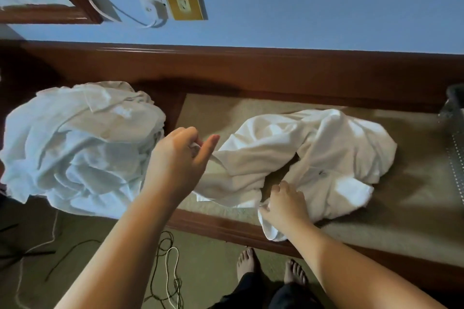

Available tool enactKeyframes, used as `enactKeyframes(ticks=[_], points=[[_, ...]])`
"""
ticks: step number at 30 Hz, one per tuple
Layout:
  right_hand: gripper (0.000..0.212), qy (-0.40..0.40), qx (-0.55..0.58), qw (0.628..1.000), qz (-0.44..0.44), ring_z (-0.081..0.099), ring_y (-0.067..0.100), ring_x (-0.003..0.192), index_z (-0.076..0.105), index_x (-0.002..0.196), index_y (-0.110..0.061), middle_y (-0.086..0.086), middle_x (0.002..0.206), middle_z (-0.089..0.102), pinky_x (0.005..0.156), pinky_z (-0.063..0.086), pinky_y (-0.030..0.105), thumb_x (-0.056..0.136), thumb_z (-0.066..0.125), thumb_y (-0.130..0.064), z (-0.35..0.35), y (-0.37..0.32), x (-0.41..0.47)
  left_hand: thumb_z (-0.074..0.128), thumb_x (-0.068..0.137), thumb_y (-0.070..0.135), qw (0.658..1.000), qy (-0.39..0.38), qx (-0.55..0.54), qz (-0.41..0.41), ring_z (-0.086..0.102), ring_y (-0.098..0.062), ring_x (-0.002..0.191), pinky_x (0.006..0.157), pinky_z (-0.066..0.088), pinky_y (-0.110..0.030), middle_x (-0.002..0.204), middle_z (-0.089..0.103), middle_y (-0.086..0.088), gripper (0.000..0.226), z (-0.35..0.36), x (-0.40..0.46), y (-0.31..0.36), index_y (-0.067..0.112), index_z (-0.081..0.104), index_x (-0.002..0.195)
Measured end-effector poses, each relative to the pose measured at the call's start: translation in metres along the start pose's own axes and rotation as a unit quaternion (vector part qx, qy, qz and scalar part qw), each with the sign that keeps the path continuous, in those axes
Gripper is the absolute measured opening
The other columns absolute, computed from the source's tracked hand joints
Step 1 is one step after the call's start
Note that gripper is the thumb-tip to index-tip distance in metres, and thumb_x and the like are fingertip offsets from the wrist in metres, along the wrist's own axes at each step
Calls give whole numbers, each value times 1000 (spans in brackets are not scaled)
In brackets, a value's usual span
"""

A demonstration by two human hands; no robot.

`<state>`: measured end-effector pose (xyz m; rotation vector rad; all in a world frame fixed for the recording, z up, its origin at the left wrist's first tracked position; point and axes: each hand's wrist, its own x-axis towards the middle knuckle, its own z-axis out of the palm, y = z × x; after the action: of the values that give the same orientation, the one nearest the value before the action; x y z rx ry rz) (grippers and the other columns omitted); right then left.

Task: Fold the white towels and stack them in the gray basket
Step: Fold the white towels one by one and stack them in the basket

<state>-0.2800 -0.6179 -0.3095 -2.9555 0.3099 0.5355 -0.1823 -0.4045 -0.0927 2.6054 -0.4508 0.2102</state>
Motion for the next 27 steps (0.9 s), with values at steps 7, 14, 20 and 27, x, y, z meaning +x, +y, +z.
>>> enactKeyframes(ticks=[7, 14, 20, 27], points=[[17, -21, 231, 955, 187, 60, 24, 88, 56, 101, -18, 1, 97, 62, 74, 49, 35, 99, 62, -34, -10, 7, -3, 66, 96, 50, 999, -17, -20, 46, 47, -7, 58, 51, 33, -26, 64, 46, 11, 45, 16, 1, 2, 22, 47, 67], [9, 67, 629, 715, 299, 67, 30, 94, 67, 100, -17, 6, 94, 71, 80, 58, 43, 99, 65, -26, -92, 53, -33, 62, 96, 56, 992, -119, 23, 38, 53, -7, 68, 55, 35, -26, 72, 54, 13, 39, 39, 6, 28, 29, 51, 71], [17, 44, 702, 655, 277, 72, 36, 91, 77, 106, -16, 17, 99, 77, 84, 60, 46, 95, 71, -29, -200, 104, -74, 70, 93, 49, 973, -223, -21, 47, 62, -5, 84, 73, 49, -27, 92, 68, 15, 28, 63, 15, 82, 40, 60, 117], [46, -29, 363, 926, 100, 69, 9, 85, 73, 95, -31, -12, 89, 72, 76, 54, 31, 67, 84, -64, -306, 165, -120, 71, 65, 80, 941, -297, -63, 147, 64, -11, 102, 90, 59, -37, 119, 63, 17, 74, 75, 29, 191, 53, 49, 130]])
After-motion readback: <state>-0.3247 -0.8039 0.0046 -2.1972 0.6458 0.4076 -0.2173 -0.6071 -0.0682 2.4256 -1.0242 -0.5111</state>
